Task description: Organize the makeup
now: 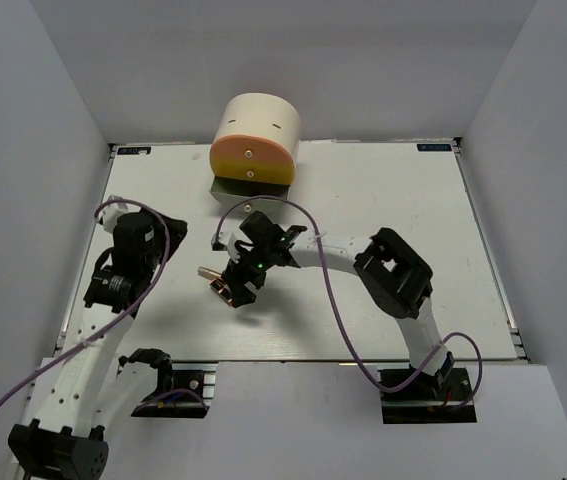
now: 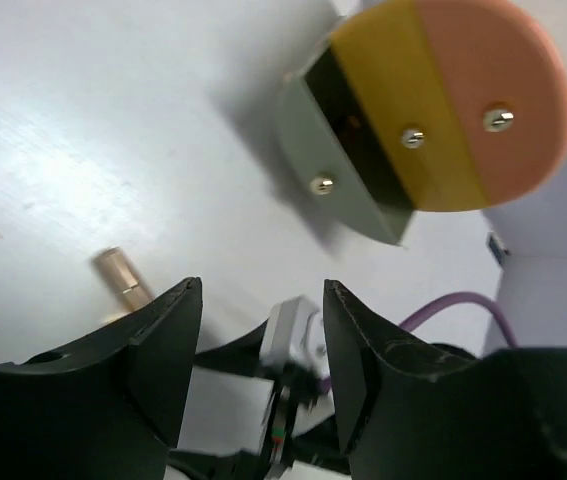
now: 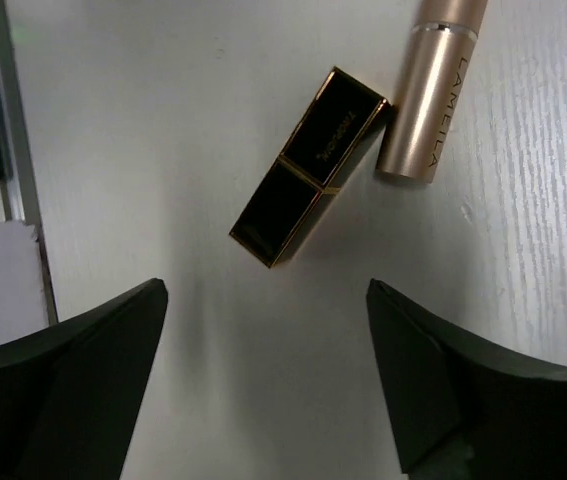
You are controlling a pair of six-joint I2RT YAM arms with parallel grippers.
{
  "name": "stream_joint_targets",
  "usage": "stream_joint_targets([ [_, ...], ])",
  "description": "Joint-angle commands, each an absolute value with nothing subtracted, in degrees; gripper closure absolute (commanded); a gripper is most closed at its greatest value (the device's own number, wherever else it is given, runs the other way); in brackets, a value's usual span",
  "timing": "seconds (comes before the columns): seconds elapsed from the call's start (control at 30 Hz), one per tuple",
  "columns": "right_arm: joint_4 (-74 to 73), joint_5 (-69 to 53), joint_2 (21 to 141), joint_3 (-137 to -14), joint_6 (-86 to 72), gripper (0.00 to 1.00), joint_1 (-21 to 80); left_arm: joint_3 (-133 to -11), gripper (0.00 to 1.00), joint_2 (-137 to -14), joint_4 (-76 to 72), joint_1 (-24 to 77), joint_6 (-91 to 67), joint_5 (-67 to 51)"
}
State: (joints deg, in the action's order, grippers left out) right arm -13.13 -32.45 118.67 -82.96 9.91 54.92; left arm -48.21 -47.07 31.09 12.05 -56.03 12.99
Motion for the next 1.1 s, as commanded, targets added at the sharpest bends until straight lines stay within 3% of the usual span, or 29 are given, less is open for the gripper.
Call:
stream_joint_targets([
  [0.0,-12.04,-26.64,119.96,-87.7,5.19,0.11,56.07,-46.41,0.38,-42.65,42.18,11.69,-55.46,18.37],
  [0.23,-9.41,-14.42,123.04,-89.82,-1.58,0.11,59.85,-45.26,0.38,-39.99,45.61,11.69,-58.18,18.37],
  [0.33,-8.18,-12.84,123.4,-89.65,-2.37,0.16,60.82,-45.44,0.38,-39.81,46.49,11.69,-58.36,18.46],
  [0.47,-6.86,-9.67,123.66,-89.38,-2.37,0.34,62.05,-45.79,0.38,-39.81,47.63,11.69,-58.36,18.9],
  [0.63,-6.42,-6.95,123.66,-87.81,-2.11,0.48,63.54,-45.62,0.38,-39.73,47.73,11.69,-58.45,18.9],
  [0.83,-6.41,-4.66,123.49,-87.01,-0.35,0.79,65.13,-43.69,0.4,-39.29,46.85,11.69,-59.24,18.55],
  [1.0,-8.25,-12.11,119.19,-84.91,4.11,1.0,64.16,-40.44,0.49,-38.5,44.3,11.69,-60.99,16.7],
  [1.07,-8.7,-16.58,114.99,-82.63,5.62,1.0,63.2,-38.95,0.53,-38.23,44.03,11.69,-62.39,16.35],
])
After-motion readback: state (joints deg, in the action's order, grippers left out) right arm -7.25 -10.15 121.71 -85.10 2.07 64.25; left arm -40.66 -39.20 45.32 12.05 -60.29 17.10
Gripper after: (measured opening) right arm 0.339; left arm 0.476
